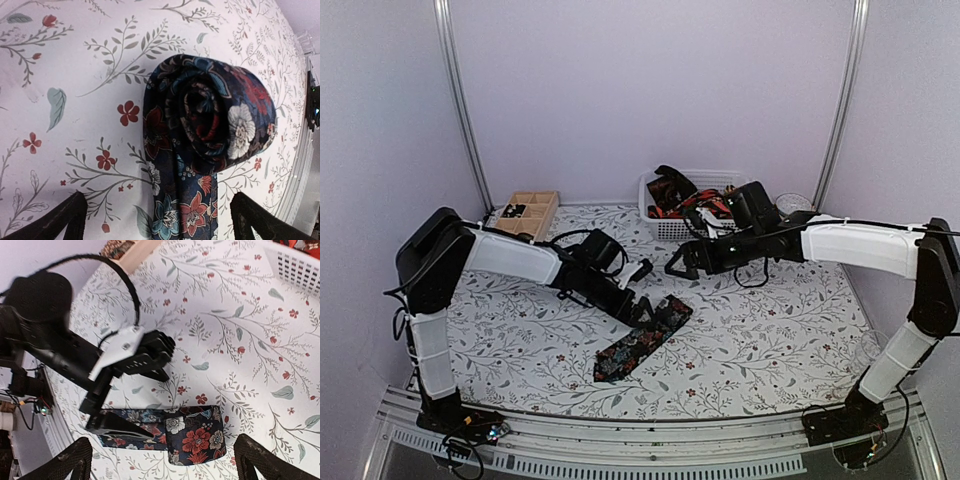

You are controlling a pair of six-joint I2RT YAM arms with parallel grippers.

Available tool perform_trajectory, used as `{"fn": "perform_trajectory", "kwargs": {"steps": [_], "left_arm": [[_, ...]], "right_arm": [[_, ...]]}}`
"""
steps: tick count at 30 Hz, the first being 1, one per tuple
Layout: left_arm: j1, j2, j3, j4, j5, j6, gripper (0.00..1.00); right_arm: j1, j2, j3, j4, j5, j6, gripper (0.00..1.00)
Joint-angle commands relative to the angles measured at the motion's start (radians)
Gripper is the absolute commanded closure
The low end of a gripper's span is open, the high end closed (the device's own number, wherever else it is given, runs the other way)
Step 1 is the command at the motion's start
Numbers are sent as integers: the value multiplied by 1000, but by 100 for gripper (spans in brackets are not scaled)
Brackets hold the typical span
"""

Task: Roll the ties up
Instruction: Roll the tie at the center of the board.

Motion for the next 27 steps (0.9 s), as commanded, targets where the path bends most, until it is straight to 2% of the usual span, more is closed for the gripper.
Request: {"fn": "perform_trajectory", "kwargs": {"steps": [1,6,9,13,16,18,22,25,27], "left_arm": [[5,40,82,-95,-21,30,0],[1,78,172,-136,-13,46,0],[-2,95,207,-151,-2,54,0],[-5,125,265,-180,4,69,0],[-4,141,296,-190,8,73,0],[-5,152,314,-200,9,77,0],[-5,169,342,-209,9,79,0],[-2,182,363,-211,9,81,0],[-1,198,385,-223,12,84,0]], "right_arm": [[-64,-158,-27,60,-141,17,0],[-185,-140,-110,161,-304,148,0],[-211,-139,-154,203,-316,161,0],[-235,-149,-206,239,-258,158,0],[-266,-148,-222,236,-160,198,0],[-273,-158,-220,201,-37,228,0],[-277,-157,-147,40,221,260,0],[-281,-92,-67,-76,339,226,0],[-289,-50,-31,-127,327,243,0]]}}
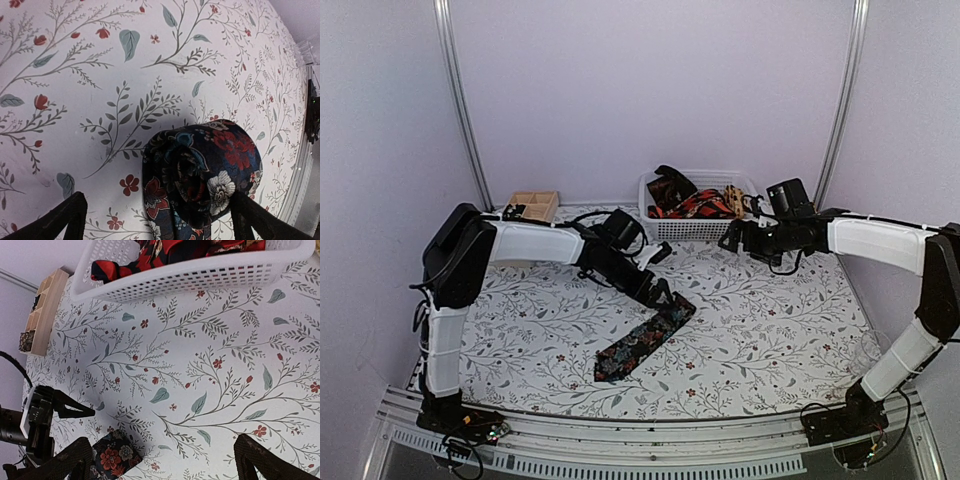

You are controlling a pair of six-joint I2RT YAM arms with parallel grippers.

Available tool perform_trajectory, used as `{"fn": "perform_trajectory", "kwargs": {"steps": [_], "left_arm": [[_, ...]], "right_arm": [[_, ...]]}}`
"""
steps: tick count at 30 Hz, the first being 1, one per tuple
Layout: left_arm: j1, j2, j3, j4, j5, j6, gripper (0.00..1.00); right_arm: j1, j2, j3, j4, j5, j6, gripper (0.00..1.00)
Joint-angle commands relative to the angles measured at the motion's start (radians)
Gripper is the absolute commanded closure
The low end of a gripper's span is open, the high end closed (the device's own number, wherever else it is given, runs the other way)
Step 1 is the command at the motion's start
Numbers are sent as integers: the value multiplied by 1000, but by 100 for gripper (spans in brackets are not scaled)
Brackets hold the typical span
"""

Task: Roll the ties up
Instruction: Roll the tie at the center of the board.

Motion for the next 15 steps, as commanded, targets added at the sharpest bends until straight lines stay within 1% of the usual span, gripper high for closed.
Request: {"fn": "perform_trajectory", "kwargs": {"steps": [1,4,5,7,11,15], "left_arm": [[1,41,56,-38,12,20,0],[2,61,81,-50,13,28,0],[3,72,88,-56,14,31,0],[4,90,98,-66,14,36,0],[4,115,97,-65,18,39,0],[3,125,87,-64,7,37,0]], "right_arm": [[-21,48,85,-139,121,18,0],[-62,16,-6,1,-71,41,0],[-68,4,-36,46,-113,50,0],[-71,5,-43,90,-179,48,0],[-70,65,-25,96,-282,27,0],[-71,105,-64,186,-384,56,0]]}}
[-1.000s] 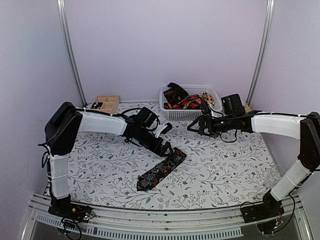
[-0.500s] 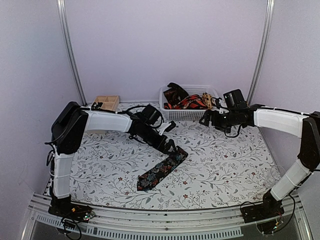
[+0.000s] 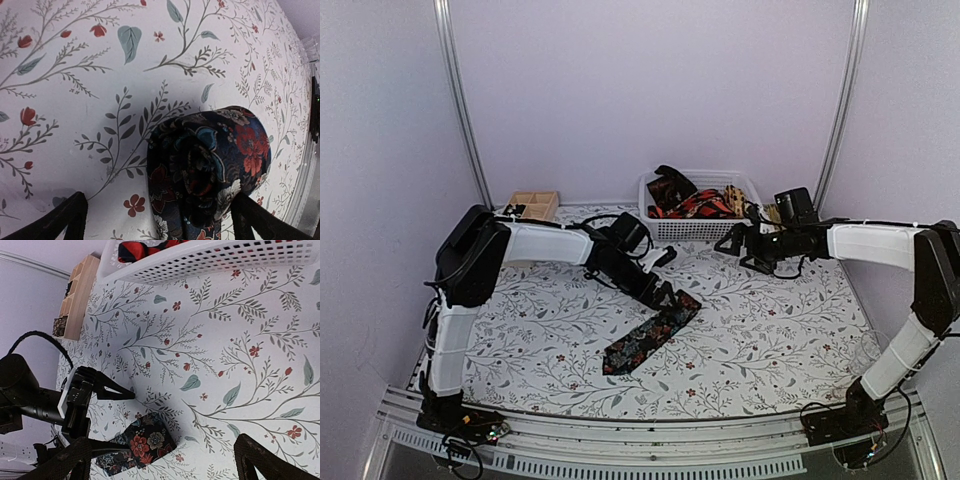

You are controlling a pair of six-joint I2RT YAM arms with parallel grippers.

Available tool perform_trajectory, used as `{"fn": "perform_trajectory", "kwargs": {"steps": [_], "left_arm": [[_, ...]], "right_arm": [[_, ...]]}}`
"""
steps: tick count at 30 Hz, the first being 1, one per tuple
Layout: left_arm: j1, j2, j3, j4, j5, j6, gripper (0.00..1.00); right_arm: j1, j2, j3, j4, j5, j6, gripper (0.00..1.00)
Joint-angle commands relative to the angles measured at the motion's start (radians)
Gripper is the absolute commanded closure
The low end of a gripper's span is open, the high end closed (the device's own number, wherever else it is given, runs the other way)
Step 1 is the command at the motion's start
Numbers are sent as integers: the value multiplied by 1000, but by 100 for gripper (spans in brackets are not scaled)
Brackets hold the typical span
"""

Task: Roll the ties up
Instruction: Roll the tie at the center of the board.

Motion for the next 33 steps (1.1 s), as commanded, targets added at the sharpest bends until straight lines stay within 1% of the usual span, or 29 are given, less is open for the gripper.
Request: {"fn": "perform_trajectory", "kwargs": {"steps": [1,3,7,13,23,29,32,33], "left_arm": [[4,30,-7,-31,-18,13,0],[4,23,-29,-32,-28,15,0],[10,-4,-85,-18,-35,21,0],[15,-24,-142,-9,-13,32,7],[15,-13,-162,-4,6,46,17],[12,-24,-163,7,8,46,20],[11,-25,-162,10,20,49,25],[11,-26,-162,13,25,49,26]], "right_arm": [[1,93,-36,128,-176,37,0],[9,117,-46,163,-215,47,0],[44,157,-33,176,-236,26,0],[84,231,9,151,-246,-24,2],[139,337,61,106,-304,-91,6],[164,381,72,78,-378,-120,8],[175,400,81,65,-410,-133,8],[181,407,88,55,-420,-133,9]]}}
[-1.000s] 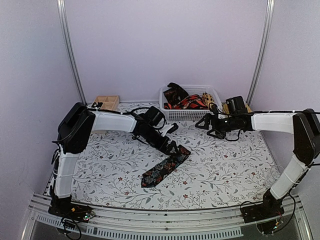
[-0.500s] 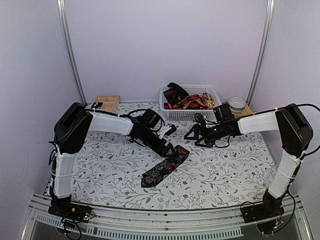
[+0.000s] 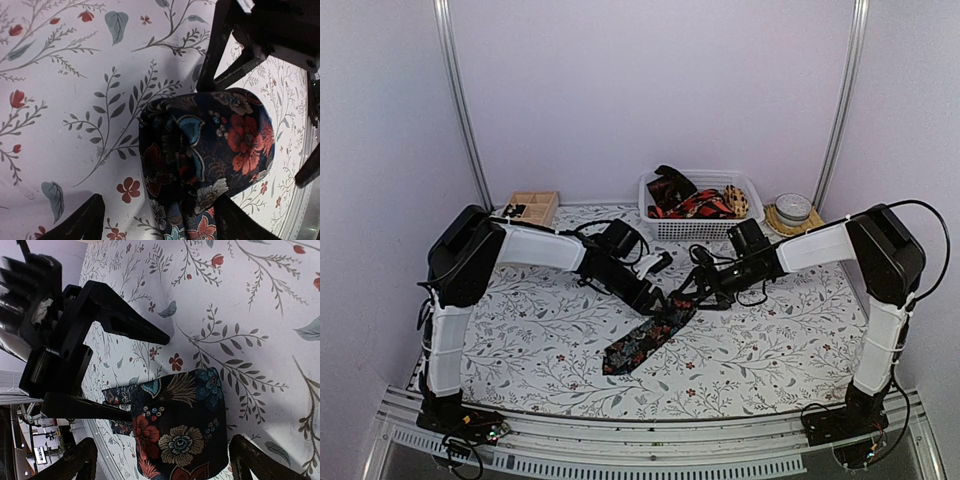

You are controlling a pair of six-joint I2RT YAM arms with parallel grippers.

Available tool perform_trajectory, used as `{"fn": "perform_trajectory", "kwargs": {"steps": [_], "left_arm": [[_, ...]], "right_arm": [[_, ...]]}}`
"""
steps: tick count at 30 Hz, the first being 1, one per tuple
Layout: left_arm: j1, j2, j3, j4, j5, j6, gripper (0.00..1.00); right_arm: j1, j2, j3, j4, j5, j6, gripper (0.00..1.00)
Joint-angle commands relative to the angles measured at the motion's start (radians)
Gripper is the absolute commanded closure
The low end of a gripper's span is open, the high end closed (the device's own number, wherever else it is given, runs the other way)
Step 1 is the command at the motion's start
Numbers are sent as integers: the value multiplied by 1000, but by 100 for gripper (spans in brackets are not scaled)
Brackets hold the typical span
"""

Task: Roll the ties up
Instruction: Roll the tie at the center of the board.

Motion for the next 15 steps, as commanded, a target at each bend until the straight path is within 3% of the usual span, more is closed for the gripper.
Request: {"fn": "perform_trajectory", "kwargs": {"steps": [1,5,9,15], "left_arm": [[-1,20,-37,-74,0,6,26],[-11,10,-44,-62,7,7,26],[-13,2,-56,-44,34,-3,30],[-13,-11,-103,16,111,-28,31]], "right_arm": [[21,84,41,-49,-78,-36,10],[40,94,49,-68,-85,-55,13],[59,93,46,-63,-71,-63,22],[84,76,37,-51,17,-82,30]]}}
